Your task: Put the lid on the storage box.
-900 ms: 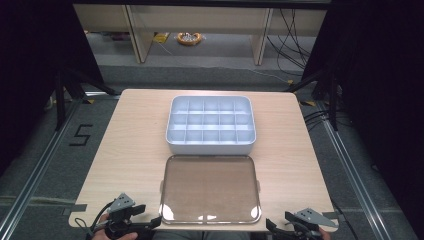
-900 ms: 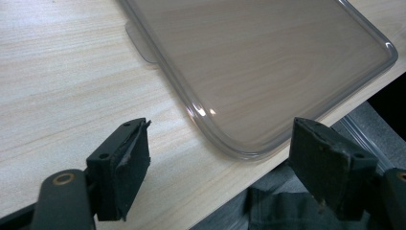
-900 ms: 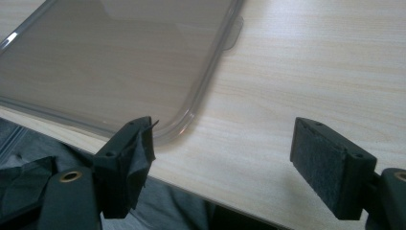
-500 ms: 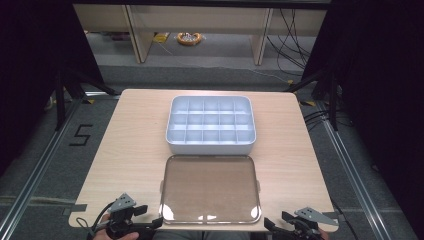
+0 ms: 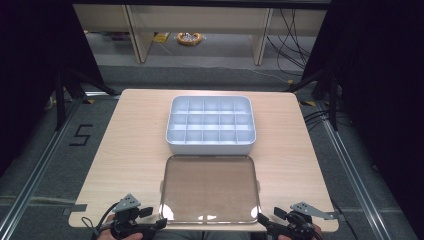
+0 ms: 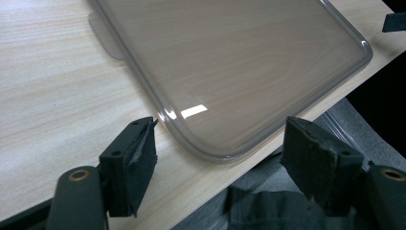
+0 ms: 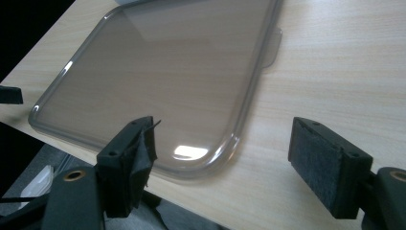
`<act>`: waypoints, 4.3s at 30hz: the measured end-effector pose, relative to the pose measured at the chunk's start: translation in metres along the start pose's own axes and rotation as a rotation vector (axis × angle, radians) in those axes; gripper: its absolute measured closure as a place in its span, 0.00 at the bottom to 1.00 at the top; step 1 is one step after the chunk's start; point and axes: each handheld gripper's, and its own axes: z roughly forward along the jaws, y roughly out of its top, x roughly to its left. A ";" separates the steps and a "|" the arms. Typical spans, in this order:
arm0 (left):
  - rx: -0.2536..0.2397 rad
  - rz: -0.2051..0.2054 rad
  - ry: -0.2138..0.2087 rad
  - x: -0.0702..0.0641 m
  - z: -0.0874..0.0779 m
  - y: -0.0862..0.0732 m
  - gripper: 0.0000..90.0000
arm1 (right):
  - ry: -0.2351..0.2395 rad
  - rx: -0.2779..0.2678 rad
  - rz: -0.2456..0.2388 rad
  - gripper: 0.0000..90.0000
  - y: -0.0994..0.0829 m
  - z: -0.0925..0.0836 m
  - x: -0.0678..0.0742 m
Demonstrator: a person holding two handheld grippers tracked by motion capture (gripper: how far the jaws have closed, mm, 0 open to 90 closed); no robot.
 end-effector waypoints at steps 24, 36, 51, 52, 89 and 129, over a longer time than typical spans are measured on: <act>0.058 -0.029 0.002 0.019 0.025 0.025 0.53 | -0.004 0.060 0.022 0.33 0.019 0.037 -0.003; 0.086 -0.067 0.003 0.024 0.027 0.023 0.56 | 0.032 0.059 0.157 0.40 0.021 0.044 -0.010; 0.082 -0.037 -0.011 0.025 0.024 0.020 0.52 | 0.122 0.032 0.305 0.73 0.009 0.036 -0.016; 0.082 -0.035 -0.013 0.025 0.024 0.020 0.51 | 0.114 0.016 0.283 0.74 0.009 0.036 -0.017; 0.040 -0.108 -0.040 0.031 0.029 0.025 0.20 | 0.240 -0.107 -0.127 0.75 0.021 0.001 0.016; -0.157 -0.003 0.023 0.032 0.013 0.054 0.69 | 0.070 -0.087 -0.098 0.75 0.044 0.023 -0.003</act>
